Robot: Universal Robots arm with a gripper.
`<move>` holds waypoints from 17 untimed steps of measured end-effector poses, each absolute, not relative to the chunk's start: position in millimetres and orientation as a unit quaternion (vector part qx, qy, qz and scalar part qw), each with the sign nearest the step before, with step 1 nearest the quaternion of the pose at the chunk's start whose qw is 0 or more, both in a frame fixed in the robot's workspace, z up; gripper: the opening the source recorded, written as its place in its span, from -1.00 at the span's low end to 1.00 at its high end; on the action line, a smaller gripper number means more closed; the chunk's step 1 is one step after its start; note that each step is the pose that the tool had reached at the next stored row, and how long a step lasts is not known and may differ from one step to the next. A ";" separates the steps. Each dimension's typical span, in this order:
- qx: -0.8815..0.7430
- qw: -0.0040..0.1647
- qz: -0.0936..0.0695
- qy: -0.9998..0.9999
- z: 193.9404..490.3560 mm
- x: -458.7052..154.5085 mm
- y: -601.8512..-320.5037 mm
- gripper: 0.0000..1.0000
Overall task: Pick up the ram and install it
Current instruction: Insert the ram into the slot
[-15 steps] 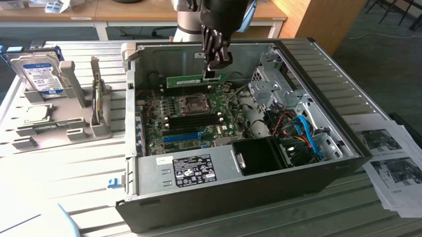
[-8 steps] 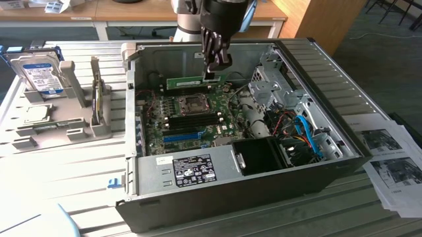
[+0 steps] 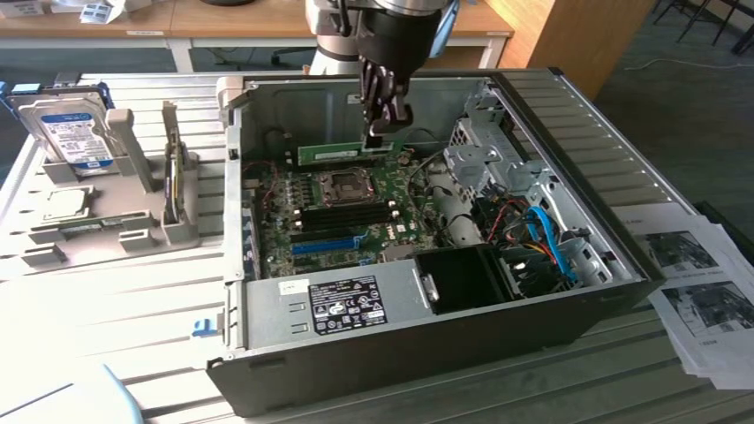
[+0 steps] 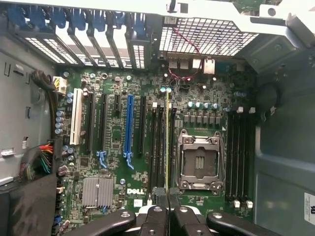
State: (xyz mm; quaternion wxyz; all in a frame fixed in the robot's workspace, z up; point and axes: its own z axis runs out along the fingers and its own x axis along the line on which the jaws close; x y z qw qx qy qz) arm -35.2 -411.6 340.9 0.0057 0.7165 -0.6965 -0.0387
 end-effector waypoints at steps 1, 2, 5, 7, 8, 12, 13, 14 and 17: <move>0.716 0.006 -0.039 -0.697 340.2 -35.1 -411.6 -0.78; 0.716 0.006 -0.039 -0.697 339.5 -35.1 -411.7 -0.78; 0.715 0.006 -0.039 -0.698 336.9 -35.1 -411.8 -0.78; 0.715 0.006 -0.039 -0.698 335.2 -35.1 -411.8 -0.78; 0.715 0.006 -0.039 -0.698 334.4 -35.1 -411.9 -0.78; 0.714 0.006 -0.039 -0.699 331.4 -35.1 -411.9 -0.78; 0.714 0.006 -0.039 -0.699 330.8 -35.1 -411.9 -0.78; 0.714 0.006 -0.039 -0.699 330.2 -35.1 -411.9 -0.78; 0.714 0.006 -0.039 -0.699 328.2 -35.1 -411.9 -0.78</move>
